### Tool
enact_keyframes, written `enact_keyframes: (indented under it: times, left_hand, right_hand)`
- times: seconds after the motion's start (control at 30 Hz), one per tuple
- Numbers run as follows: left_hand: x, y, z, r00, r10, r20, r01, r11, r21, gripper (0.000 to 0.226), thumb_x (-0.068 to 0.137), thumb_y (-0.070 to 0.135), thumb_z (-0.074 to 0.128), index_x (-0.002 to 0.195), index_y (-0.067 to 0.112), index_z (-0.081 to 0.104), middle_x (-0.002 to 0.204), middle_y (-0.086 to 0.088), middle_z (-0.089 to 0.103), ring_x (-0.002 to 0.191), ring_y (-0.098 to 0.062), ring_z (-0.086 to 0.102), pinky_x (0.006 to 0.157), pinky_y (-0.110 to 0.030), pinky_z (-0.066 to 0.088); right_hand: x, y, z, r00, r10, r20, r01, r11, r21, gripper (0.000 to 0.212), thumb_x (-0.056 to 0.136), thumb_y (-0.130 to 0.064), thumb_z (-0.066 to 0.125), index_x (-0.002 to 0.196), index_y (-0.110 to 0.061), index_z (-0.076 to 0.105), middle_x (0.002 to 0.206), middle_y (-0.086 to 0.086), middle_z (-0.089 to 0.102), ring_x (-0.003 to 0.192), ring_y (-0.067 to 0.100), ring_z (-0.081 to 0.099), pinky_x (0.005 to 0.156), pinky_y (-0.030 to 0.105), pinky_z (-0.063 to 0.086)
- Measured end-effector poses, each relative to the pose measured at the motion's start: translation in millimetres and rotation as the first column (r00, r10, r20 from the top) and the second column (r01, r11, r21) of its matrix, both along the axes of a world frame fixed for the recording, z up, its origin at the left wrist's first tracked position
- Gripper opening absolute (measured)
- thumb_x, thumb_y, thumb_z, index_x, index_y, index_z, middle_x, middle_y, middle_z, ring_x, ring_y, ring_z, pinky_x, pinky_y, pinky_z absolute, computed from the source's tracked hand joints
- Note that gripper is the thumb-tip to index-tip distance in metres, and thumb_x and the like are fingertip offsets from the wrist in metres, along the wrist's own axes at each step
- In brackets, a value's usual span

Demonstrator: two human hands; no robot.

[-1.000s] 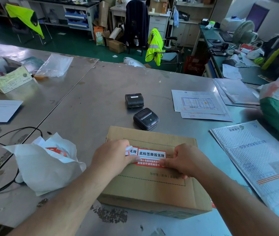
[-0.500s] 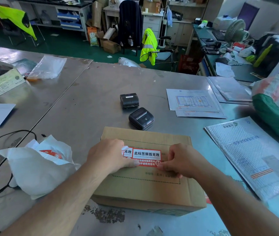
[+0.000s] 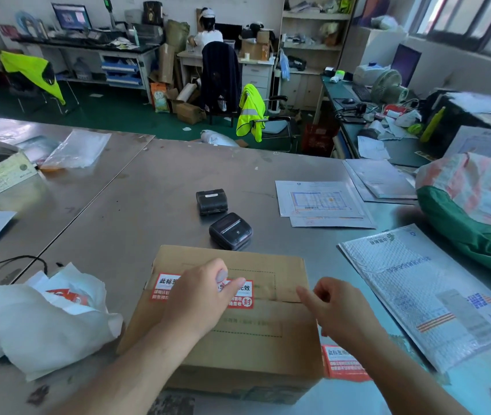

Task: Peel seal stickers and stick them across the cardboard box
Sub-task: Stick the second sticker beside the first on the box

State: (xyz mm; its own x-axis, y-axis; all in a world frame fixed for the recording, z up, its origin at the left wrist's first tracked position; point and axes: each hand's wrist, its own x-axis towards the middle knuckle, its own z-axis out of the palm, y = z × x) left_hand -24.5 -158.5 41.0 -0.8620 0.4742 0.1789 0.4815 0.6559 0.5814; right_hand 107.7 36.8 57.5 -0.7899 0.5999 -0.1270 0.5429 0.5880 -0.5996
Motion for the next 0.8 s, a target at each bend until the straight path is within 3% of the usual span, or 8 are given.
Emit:
enact_keyframes:
  times: [0.13,0.23,0.3,0.4,0.53,0.6,0.67,0.8]
  left_hand:
    - [17.0,32.8,-6.2,0.997,-0.072,0.021,0.072,0.997,0.006,0.050,0.083,0.053,0.064,0.070,0.014,0.037,0.051,0.002,0.044,0.052,-0.018,0.040,0.048,-0.031,0.028]
    - [34.6,53.7,-7.4,0.993,-0.118,-0.006,0.118,0.993,0.013,0.053,0.081,0.057,0.063,0.067,0.013,0.038,0.049,0.002,0.036,0.048,-0.015,0.033,0.047,-0.030,0.025]
    - [44.8,64.3,-10.2,0.990,-0.139,0.001,0.139,0.989,0.043,0.057,0.081,0.065,0.051,0.066,0.011,0.038,0.050,0.002,0.035,0.049,-0.018,0.034,0.048,-0.033,0.027]
    - [57.8,77.4,-18.6,0.985,-0.172,-0.016,0.172,0.980,0.099,0.060,0.086,0.067,0.029,0.060,0.013,0.034,0.047,0.000,0.037,0.047,-0.019,0.043,0.047,-0.033,0.029]
    - [66.9,83.5,-27.8,0.983,-0.163,-0.087,0.172,0.979,0.109,0.049,0.092,0.057,0.028,0.060,0.020,0.034,0.047,0.001,0.039,0.047,-0.015,0.045,0.045,-0.035,0.034]
    - [70.0,84.7,-29.7,0.980,-0.168,-0.102,0.181,0.975,0.130,0.039,0.093,0.049,0.030,0.065,0.025,0.042,0.050,0.005,0.044,0.049,-0.011,0.049,0.047,-0.034,0.038]
    - [73.8,85.0,-30.5,0.976,-0.178,-0.126,0.195,0.971,0.141,0.029,0.094,0.040,0.032,0.079,0.027,0.053,0.051,0.011,0.046,0.050,-0.006,0.050,0.047,-0.032,0.041]
    - [77.2,85.5,-31.5,0.981,-0.165,-0.104,0.180,0.972,0.151,0.025,0.094,0.034,0.031,0.096,0.027,0.055,0.052,0.009,0.046,0.052,-0.012,0.052,0.048,-0.034,0.042]
  right_hand:
    - [28.7,29.1,-6.9,0.996,-0.090,0.003,0.090,0.996,-0.027,0.042,0.091,-0.043,0.060,0.065,-0.010,0.054,0.063,0.014,0.068,0.041,0.010,0.065,0.056,0.033,0.052]
    - [50.7,49.9,-17.3,0.989,-0.142,0.046,0.144,0.989,-0.044,0.041,0.091,-0.041,0.060,0.063,-0.013,0.052,0.065,0.016,0.069,0.039,0.007,0.062,0.051,0.025,0.044]
    - [63.5,61.3,-26.8,0.984,-0.158,0.083,0.163,0.985,-0.055,0.040,0.091,-0.041,0.060,0.063,-0.013,0.052,0.067,0.018,0.070,0.037,0.007,0.059,0.050,0.025,0.042]
    - [79.6,76.3,-41.1,0.978,-0.166,0.125,0.176,0.981,-0.077,0.039,0.091,-0.041,0.060,0.064,-0.013,0.055,0.069,0.018,0.071,0.046,0.015,0.059,0.052,0.027,0.044]
    - [92.8,90.6,-55.5,0.980,-0.144,0.140,0.162,0.978,-0.131,0.041,0.091,-0.042,0.059,0.070,-0.006,0.060,0.065,0.016,0.070,0.053,0.026,0.067,0.053,0.028,0.046]
    - [96.2,96.7,-61.2,0.981,-0.134,0.139,0.155,0.976,-0.151,0.042,0.092,-0.042,0.058,0.075,-0.004,0.062,0.066,0.016,0.071,0.056,0.026,0.070,0.051,0.027,0.044]
    - [99.4,100.5,-67.6,0.982,-0.109,0.157,0.135,0.977,-0.165,0.041,0.093,-0.042,0.057,0.078,-0.005,0.063,0.060,0.010,0.069,0.046,0.017,0.066,0.047,0.024,0.043]
    - [102.7,107.4,-82.3,0.979,-0.087,0.186,0.121,0.976,-0.181,0.039,0.092,-0.040,0.055,0.080,-0.004,0.064,0.056,0.003,0.067,0.041,0.009,0.063,0.046,0.024,0.043]
